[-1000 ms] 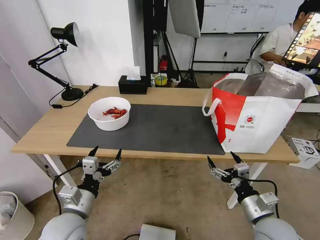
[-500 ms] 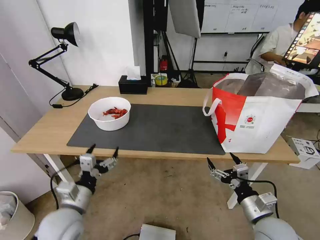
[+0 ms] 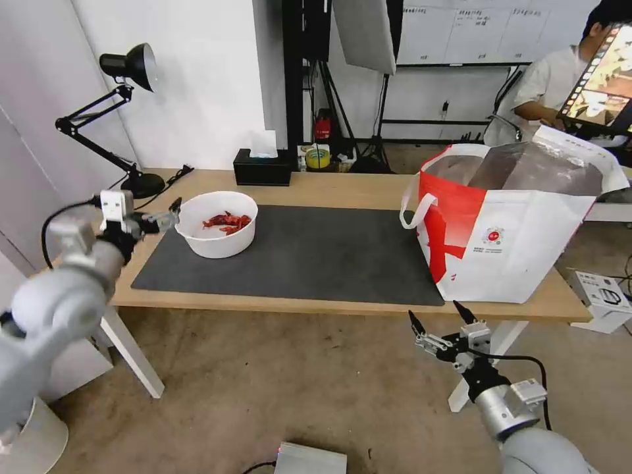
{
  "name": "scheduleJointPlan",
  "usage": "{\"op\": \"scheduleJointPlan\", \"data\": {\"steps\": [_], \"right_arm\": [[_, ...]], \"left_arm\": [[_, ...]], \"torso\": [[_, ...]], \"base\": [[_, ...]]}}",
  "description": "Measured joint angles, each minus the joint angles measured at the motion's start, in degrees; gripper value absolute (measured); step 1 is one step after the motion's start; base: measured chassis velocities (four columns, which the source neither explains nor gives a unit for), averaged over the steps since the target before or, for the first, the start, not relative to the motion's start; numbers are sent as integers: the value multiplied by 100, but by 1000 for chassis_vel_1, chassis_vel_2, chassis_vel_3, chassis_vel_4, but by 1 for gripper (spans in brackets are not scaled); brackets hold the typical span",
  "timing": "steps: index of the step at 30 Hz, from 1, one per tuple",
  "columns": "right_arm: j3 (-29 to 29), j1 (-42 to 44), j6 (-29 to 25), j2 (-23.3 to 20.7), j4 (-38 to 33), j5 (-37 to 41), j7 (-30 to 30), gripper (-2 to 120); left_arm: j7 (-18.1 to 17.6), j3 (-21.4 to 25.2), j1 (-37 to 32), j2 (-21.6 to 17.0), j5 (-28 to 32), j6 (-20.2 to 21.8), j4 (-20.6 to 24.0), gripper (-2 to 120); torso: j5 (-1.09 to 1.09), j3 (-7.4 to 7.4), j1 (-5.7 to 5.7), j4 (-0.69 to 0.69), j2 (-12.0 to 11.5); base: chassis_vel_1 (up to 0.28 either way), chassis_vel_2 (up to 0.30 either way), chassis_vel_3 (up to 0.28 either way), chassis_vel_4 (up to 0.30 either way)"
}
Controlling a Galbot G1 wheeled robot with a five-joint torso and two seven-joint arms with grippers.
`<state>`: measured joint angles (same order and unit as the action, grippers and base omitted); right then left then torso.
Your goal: Pick up the trash from the table and place it into the takeout bag.
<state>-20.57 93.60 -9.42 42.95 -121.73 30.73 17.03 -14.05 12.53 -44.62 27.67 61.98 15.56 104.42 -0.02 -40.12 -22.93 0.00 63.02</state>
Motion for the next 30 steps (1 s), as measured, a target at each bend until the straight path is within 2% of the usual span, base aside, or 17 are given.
{"op": "scheduleJointPlan", "data": {"steps": [3, 4, 6, 7, 9, 10, 12, 13, 14, 17, 18, 20, 21, 24, 30], "right_arm": [[0, -1, 2, 0, -1, 2, 1, 100], [0, -1, 2, 0, -1, 2, 1, 100], [-1, -2, 2, -1, -1, 4, 1, 100], [-1, -2, 2, -1, -1, 4, 1, 100], [-1, -3, 4, -2, -2, 5, 2, 100], [-1, -3, 4, -2, -2, 5, 2, 100], [-1, -4, 4, -2, -3, 6, 2, 100], [-1, -4, 4, -2, -3, 6, 2, 100], [-1, -4, 5, -2, -3, 6, 3, 100], [-1, -5, 5, -2, -4, 6, 2, 100], [-1, -5, 5, -2, -4, 6, 2, 100], [-1, -5, 5, -2, -6, 6, 2, 100], [-1, -5, 5, -2, -6, 6, 2, 100], [-1, -5, 5, -2, -7, 7, 2, 100], [-1, -6, 5, -2, -7, 7, 3, 100]], "left_arm": [[216, -794, 796, -58, 283, 289, -586, 100], [216, -794, 796, -58, 283, 289, -586, 100], [345, -1339, 1330, 12, 399, 541, -998, 100], [345, -1339, 1330, 12, 399, 541, -998, 100], [593, -1842, 1922, 180, 412, 866, -1457, 100], [593, -1842, 1922, 180, 412, 866, -1457, 100], [713, -2133, 2382, 336, 431, 1291, -1759, 100], [713, -2133, 2382, 336, 431, 1291, -1759, 100], [753, -2264, 2614, 426, 464, 1565, -1921, 100], [760, -2465, 2935, 557, 479, 1985, -2182, 100], [760, -2465, 2935, 557, 479, 1985, -2182, 100], [618, -2843, 3432, 780, 508, 2566, -2641, 100], [618, -2843, 3432, 780, 508, 2566, -2641, 100], [434, -3478, 4197, 1072, 575, 2731, -3322, 100], [349, -3692, 4408, 1274, 582, 2717, -3712, 100]], "torso": [[0, 0, 0, 1, 0], [0, 0, 0, 1, 0], [1, 0, 0, 1, 0], [1, 0, 0, 1, 0], [0, 0, 0, 1, 0], [0, 0, 0, 1, 0], [3, 1, 0, 0, 0], [3, 1, 0, 0, 0], [3, 1, 0, 0, 0], [3, 1, 1, 0, 0], [3, 1, 1, 0, 0], [0, 1, 0, 0, 0], [0, 1, 0, 0, 0], [3, 1, 1, 0, 0], [3, 1, 1, 0, 0]], "base": [[0, 0, 0, 0], [0, 0, 0, 0], [0, 0, 0, 0], [0, 0, 0, 0], [0, 0, 0, 0], [0, 0, 0, 0], [0, 0, 0, 0], [0, 0, 0, 0], [0, 0, 0, 0], [0, 0, 0, 0], [0, 0, 0, 0], [0, 0, 0, 0], [0, 0, 0, 0], [0, 0, 0, 0], [0, 0, 0, 0]]}}
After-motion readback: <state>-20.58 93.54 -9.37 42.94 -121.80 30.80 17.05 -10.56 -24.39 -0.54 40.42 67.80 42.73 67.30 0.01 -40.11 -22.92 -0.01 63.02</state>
